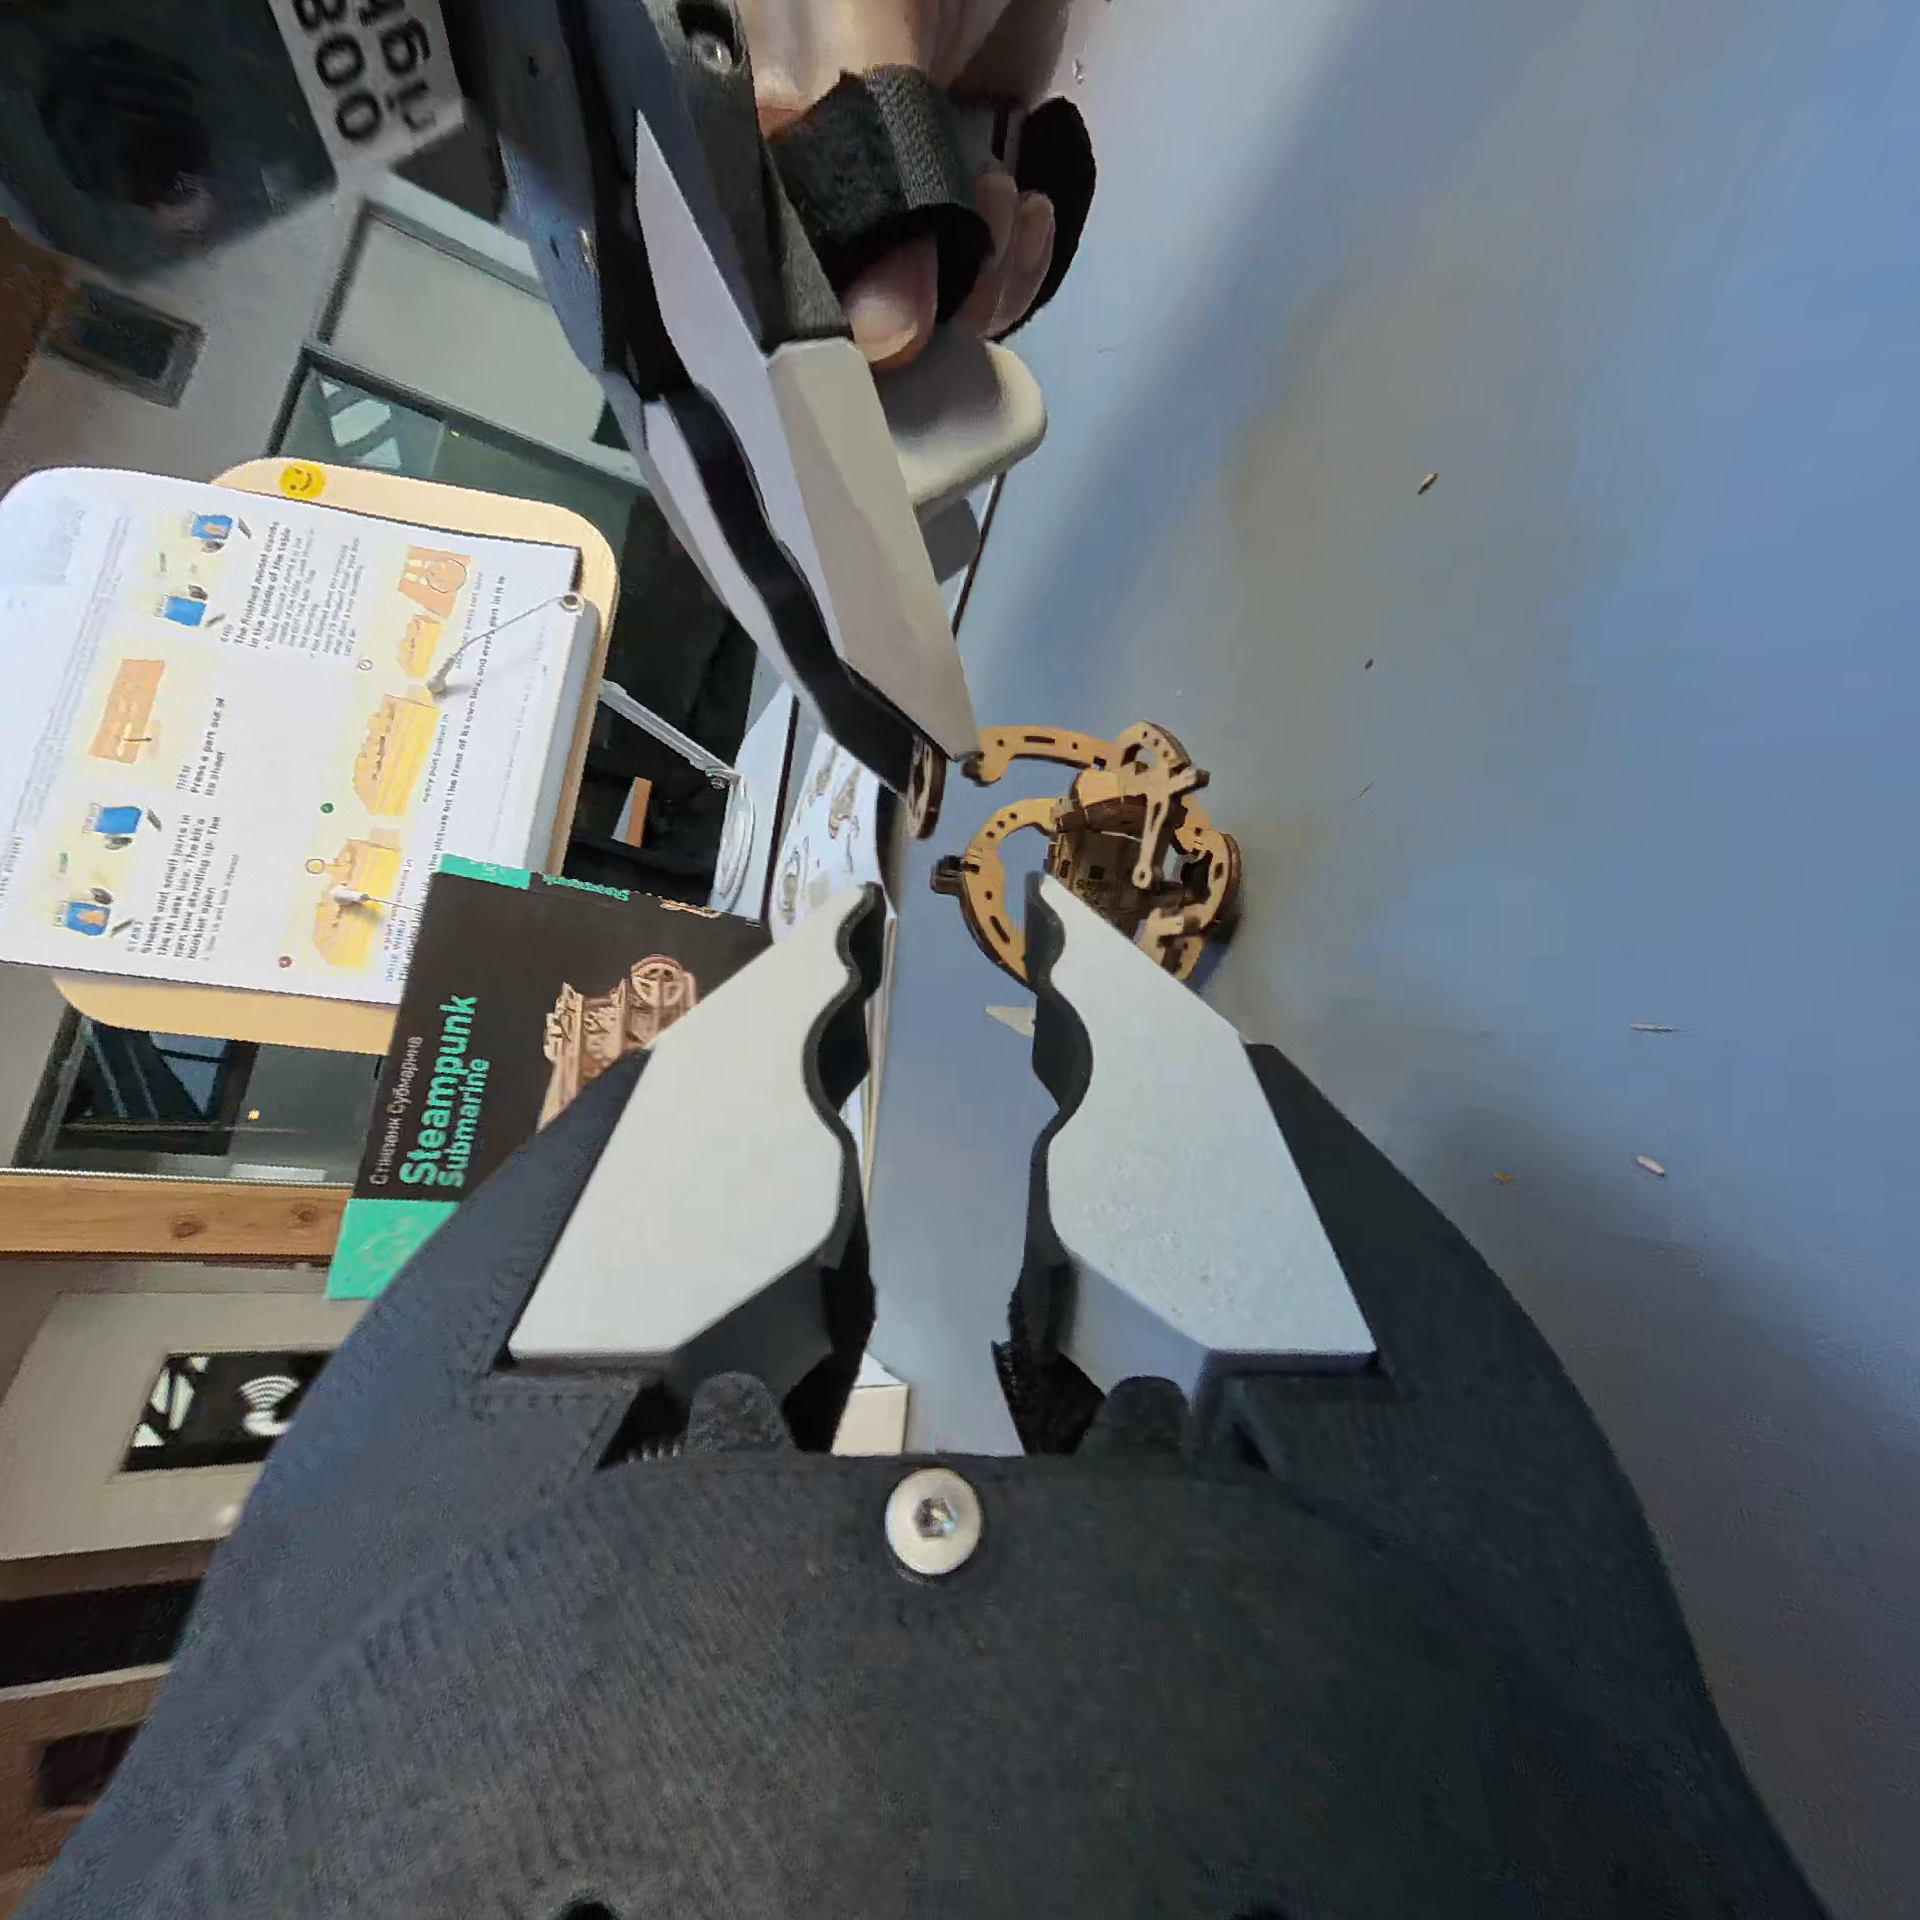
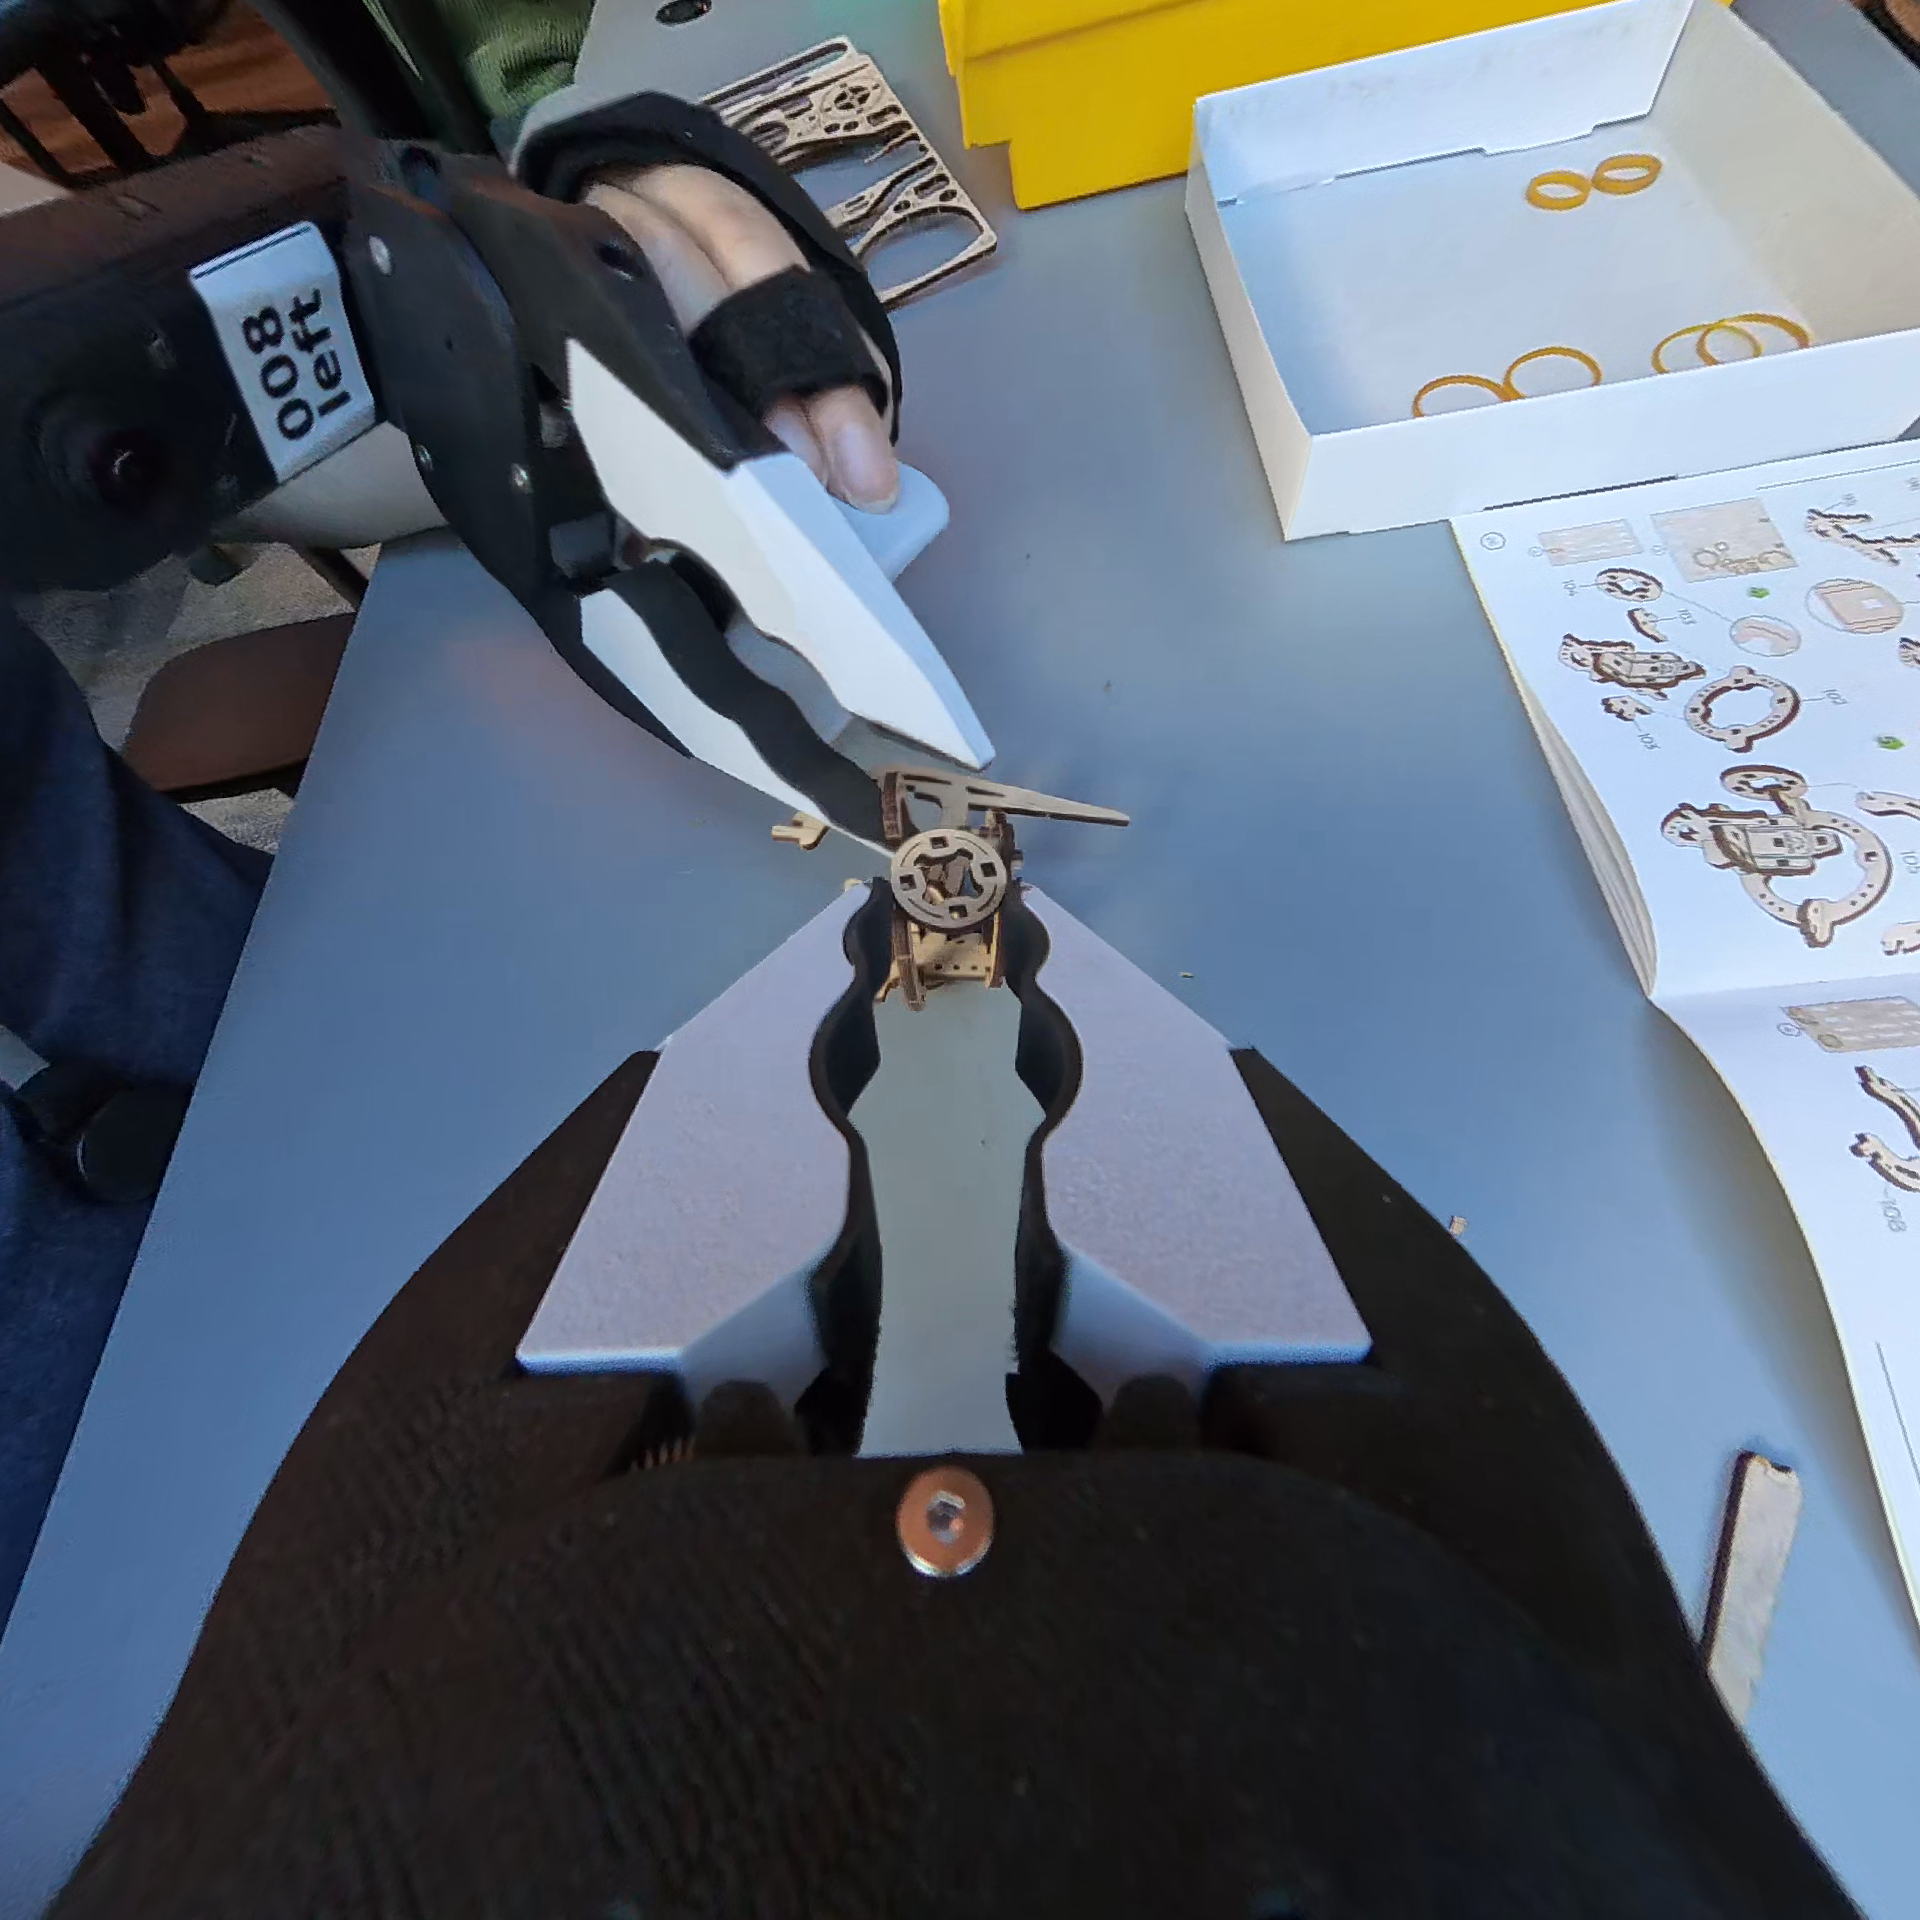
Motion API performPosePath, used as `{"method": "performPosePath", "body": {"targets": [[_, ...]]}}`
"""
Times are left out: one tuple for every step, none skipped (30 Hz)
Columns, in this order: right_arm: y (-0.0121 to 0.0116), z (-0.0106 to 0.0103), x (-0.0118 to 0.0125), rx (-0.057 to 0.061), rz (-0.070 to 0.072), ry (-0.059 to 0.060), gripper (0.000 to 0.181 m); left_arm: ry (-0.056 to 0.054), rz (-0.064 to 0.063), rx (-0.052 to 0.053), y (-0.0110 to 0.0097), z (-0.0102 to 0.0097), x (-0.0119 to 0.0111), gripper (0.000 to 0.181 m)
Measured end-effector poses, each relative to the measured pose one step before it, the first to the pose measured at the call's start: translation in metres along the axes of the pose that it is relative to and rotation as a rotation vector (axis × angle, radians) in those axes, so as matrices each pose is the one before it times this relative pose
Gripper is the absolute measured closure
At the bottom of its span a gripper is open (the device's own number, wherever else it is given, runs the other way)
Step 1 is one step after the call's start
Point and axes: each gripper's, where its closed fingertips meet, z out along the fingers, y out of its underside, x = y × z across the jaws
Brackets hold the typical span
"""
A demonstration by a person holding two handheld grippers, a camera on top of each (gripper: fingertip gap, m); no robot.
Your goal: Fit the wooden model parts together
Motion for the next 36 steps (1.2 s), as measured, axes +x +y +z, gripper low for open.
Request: {"method": "performPosePath", "body": {"targets": [[-0.00152,-0.00171,-0.00087,0.0165,-0.0005,0.0086,0.161,0.0215,-0.0266,0.0018,0.00150,-0.00010,0.00195,0.156],[-0.00183,-0.00150,-0.00148,0.0173,-0.0020,0.0076,0.161,0.0140,-0.0189,0.0045,0.00054,-0.00037,0.00094,0.157],[-0.00181,-0.00132,-0.00052,0.0153,-0.0073,0.0187,0.161,0.0055,-0.0150,0.0048,0.00009,-0.00035,-0.00011,0.157],[-0.00088,-0.00090,-0.00057,0.0115,-0.0108,0.0227,0.161,0.0126,-0.0187,0.0064,-0.00043,-0.00029,0.00116,0.158],[-0.00046,-0.00044,-0.00231,0.0108,-0.0070,0.0139,0.161,0.0223,-0.0211,0.0061,-0.00046,-0.00003,0.00257,0.158],[-0.00017,-0.00019,-0.00194,0.0101,-0.0036,0.0177,0.161,0.0178,-0.0138,-0.0008,0.00034,0.00010,0.00200,0.158],[-0.00031,-0.00032,-0.00076,0.0124,-0.0069,0.0252,0.161,0.0006,-0.0070,-0.0024,0.00044,-0.00030,-0.00055,0.158],[0.00013,-0.00037,-0.00027,0.0103,-0.0019,0.0251,0.161,0.0025,-0.0116,0.0061,-0.00057,-0.00068,-0.00069,0.158],[0.00007,-0.00041,-0.00057,0.0101,0.0047,0.0171,0.161,0.0064,-0.0188,0.0090,-0.00114,-0.00106,-0.00060,0.158],[-0.00017,-0.00054,-0.00051,0.0104,0.0069,0.0130,0.161,0.0040,-0.0182,0.0065,-0.00065,-0.00126,-0.00121,0.159],[0.00034,-0.00054,-0.00024,0.0050,0.0099,0.0091,0.161,0.0024,-0.0140,0.0042,-0.00024,-0.00134,-0.00136,0.159],[0.00089,-0.00038,-0.00072,-0.0013,0.0138,0.0021,0.162,0.0003,-0.0109,0.0088,-0.00061,-0.00164,-0.00143,0.161],[0.00082,-0.00034,-0.00127,-0.0008,0.0117,-0.0014,0.161,0.0060,-0.0138,0.0129,-0.00097,-0.00181,-0.00085,0.164],[0.00029,-0.00054,-0.00082,0.0025,0.0067,0.0029,0.161,0.0058,-0.0180,0.0071,-0.00006,-0.00159,-0.00114,0.165],[-0.00013,-0.00094,-0.00087,0.0034,0.0039,0.0051,0.161,0.0070,-0.0209,0.0046,0.00059,-0.00127,-0.00117,0.165],[-0.00042,-0.00131,-0.00217,0.0019,0.0044,-0.0006,0.161,0.0148,-0.0236,0.0038,0.00094,-0.00110,-0.00019,0.165],[-0.00091,-0.00106,-0.00442,0.0038,0.0027,-0.0110,0.161,0.0062,-0.0219,0.0009,0.00166,-0.00103,-0.00133,0.165],[-0.00044,-0.00046,-0.00543,0.0004,0.0038,-0.0120,0.161,0.0057,-0.0209,0.0022,0.00153,-0.00090,-0.00151,0.163],[-0.00008,0.00072,-0.00543,-0.0017,-0.0025,-0.0059,0.161,0.0184,-0.0294,0.0035,0.00155,-0.00082,0.00031,0.163],[-0.00028,0.00153,-0.00624,-0.0012,-0.0120,-0.0039,0.161,0.0218,-0.0309,0.0002,0.00190,-0.00080,0.00063,0.161],[-0.00031,0.00265,-0.00849,-0.0037,-0.0170,-0.0137,0.161,0.0178,-0.0243,0.0000,0.00152,-0.00103,0.00031,0.161],[0.00078,0.00375,-0.00686,-0.0112,-0.0158,-0.0069,0.161,0.0017,-0.0165,0.0113,-0.00071,-0.00132,-0.00162,0.161],[0.00252,0.00438,-0.00426,-0.0207,-0.0107,0.0007,0.161,0.0050,-0.0182,0.0221,-0.00270,-0.00158,-0.00097,0.162],[0.00269,0.00429,-0.00254,-0.0189,-0.0055,0.0031,0.161,0.0079,-0.0248,0.0171,-0.00193,-0.00121,-0.00085,0.163],[0.00183,0.00388,-0.00183,-0.0096,-0.0037,0.0003,0.161,0.0103,-0.0250,0.0082,-0.00042,-0.00070,-0.00068,0.162],[0.00183,0.00309,-0.00190,-0.0093,-0.0012,-0.0065,0.161,0.0068,-0.0252,0.0103,-0.00023,-0.00035,-0.00126,0.159],[0.00133,0.00217,-0.00126,-0.0053,0.0031,-0.0070,0.161,0.0120,-0.0292,0.0137,-0.00049,0.00020,-0.00071,0.157],[-0.00047,0.00150,-0.00069,0.0050,0.0043,-0.0051,0.161,0.0169,-0.0311,0.0121,-0.00015,0.00064,-0.00023,0.157],[-0.00113,0.00105,-0.00045,0.0085,0.0041,-0.0040,0.161,0.0211,-0.0320,0.0134,-0.00053,0.00093,0.00018,0.157],[-0.00017,0.00057,0.00199,0.0014,0.0019,0.0100,0.161,0.0232,-0.0312,0.0090,0.00011,0.00088,0.00018,0.157],[0.00111,-0.00005,0.00394,-0.0057,-0.0030,0.0216,0.161,0.0049,-0.0240,0.0081,-0.00043,0.00034,-0.00231,0.157],[0.00181,-0.00055,0.00460,-0.0088,-0.0032,0.0235,0.161,0.0107,-0.0142,0.0166,-0.00219,-0.00051,-0.00080,0.157],[0.00176,-0.00130,0.00450,-0.0059,-0.0005,0.0217,0.161,0.0162,-0.0158,0.0126,-0.00214,-0.00086,0.00038,0.158],[0.00175,-0.00192,0.00448,-0.0040,-0.0012,0.0198,0.161,0.0191,-0.0204,0.0055,-0.00089,-0.00079,0.00086,0.159],[0.00223,-0.00248,0.00661,-0.0041,-0.0003,0.0312,0.161,0.0261,-0.0232,0.0016,0.00016,-0.00053,0.00226,0.159],[0.00128,-0.00291,0.00711,0.0033,0.0026,0.0297,0.161,0.0235,-0.0219,-0.0054,0.00157,0.00015,0.00206,0.159]]}}
